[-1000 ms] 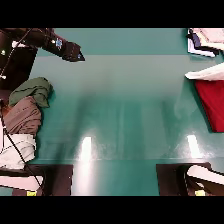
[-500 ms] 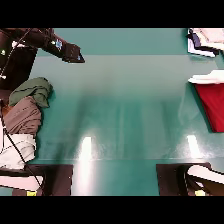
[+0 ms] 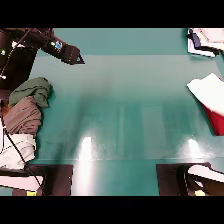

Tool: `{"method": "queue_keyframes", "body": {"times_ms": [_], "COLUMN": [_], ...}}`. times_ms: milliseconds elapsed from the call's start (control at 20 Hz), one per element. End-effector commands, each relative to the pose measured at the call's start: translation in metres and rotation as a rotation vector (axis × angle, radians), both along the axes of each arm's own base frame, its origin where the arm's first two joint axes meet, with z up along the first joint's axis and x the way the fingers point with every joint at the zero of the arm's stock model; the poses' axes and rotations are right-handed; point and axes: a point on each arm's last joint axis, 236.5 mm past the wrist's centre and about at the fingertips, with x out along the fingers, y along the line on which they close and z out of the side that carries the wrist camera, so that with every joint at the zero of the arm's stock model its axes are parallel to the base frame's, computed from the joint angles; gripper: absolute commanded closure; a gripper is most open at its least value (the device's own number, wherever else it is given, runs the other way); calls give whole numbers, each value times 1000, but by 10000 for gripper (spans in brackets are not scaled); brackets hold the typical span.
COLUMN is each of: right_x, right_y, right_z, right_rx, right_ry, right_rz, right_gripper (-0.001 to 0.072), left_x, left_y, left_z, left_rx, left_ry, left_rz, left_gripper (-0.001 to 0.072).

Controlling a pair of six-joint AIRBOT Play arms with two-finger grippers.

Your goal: Fold the shirts.

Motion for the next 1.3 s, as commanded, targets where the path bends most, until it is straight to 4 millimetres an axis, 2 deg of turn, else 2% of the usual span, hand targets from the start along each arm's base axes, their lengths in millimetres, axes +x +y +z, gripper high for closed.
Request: {"method": "queue_keyframes", "body": {"times_ms": [0,100,150,250,350,400,500,600,650,750,800,900,1000,1100,1250], "right_x": [-37,-41,-35,6,49,65,86,98,101,100,97,91,86,83,80], "right_y": [2,6,12,45,93,124,184,246,277,335,362,404,434,451,459], "right_z": [-9,-9,-7,8,31,41,52,58,59,59,60,62,65,67,67], "right_rx": [62,96,121,214,289,317,331,335,339,347,344,342,345,345,349], "right_ry": [111,111,83,-68,-197,-231,-243,-236,-235,-220,-221,-233,-249,-265,-265], "right_rz": [-58,-98,-98,-4,142,230,401,574,658,819,906,1032,1104,1144,1167], "right_gripper": [301,302,303,306,307,307,306,307,314,557,701,696,696,696,696], "left_x": [-1,-2,-2,-1,-1,-4,-2,3,5,11,13,17,19,19,19], "left_y": [0,1,1,1,0,0,-2,-3,-3,-4,-4,-5,-5,-5,-5], "left_z": [-1,-2,-2,-1,-1,-2,0,3,5,8,10,12,13,13,13], "left_rx": [5,10,10,8,6,6,-7,-18,-23,-33,-38,-45,-49,-49,-48], "left_ry": [2,4,4,1,1,13,9,-12,-22,-44,-54,-69,-75,-75,-75], "left_rz": [-9,-9,-9,-7,-6,-11,-7,5,11,24,29,38,42,42,41], "left_gripper": [685,685,685,685,685,685,684,684,685,685,685,685,685,685,685]}}
